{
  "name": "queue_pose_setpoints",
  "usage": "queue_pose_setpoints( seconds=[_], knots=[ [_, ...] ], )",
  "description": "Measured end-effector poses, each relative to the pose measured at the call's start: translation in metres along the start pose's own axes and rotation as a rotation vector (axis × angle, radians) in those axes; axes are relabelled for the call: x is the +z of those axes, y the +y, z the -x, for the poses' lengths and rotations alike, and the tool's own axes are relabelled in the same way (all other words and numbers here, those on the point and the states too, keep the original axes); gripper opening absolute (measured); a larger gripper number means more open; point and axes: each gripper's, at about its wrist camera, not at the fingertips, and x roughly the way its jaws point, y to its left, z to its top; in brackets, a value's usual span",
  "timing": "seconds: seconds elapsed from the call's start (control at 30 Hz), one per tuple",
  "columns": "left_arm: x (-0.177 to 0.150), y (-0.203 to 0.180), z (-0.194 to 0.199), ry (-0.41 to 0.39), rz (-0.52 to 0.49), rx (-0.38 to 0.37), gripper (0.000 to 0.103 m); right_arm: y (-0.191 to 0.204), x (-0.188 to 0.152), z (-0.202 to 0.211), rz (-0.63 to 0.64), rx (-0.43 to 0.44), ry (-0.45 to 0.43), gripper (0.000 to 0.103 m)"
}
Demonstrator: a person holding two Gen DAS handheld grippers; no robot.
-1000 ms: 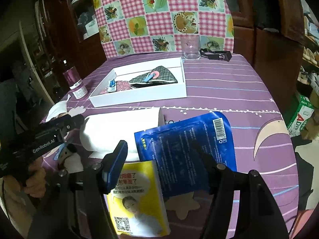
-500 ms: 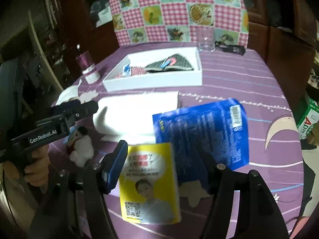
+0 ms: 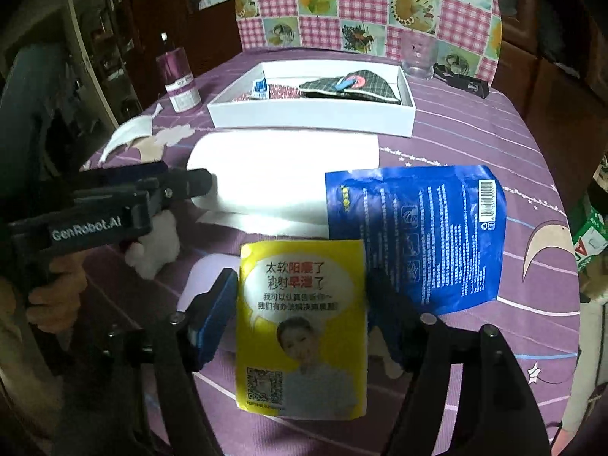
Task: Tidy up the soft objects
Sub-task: 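Lift the yellow printed packet with the right gripper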
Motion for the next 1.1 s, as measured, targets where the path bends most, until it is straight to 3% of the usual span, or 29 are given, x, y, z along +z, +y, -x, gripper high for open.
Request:
queue_pose_setpoints(
  seconds=[0.3,0.6,1.1],
  knots=[
    [-0.001,-0.002,-0.001,0.003,-0.01,0.01,0.067,-0.002,-0.003,-0.007,-0.003,-0.035,0.053,0.071],
    [0.0,-0.004,0.0,-0.002,-0.012,0.002,0.067,-0.002,-0.003,-0.002,0.003,-0.039,0.046,0.062],
    [-0.002,-0.01,0.005,-0.027,-0.047,-0.042,0.067,-0.007,0.005,0.025,-0.04,0.005,-0.116,0.061]
  ],
)
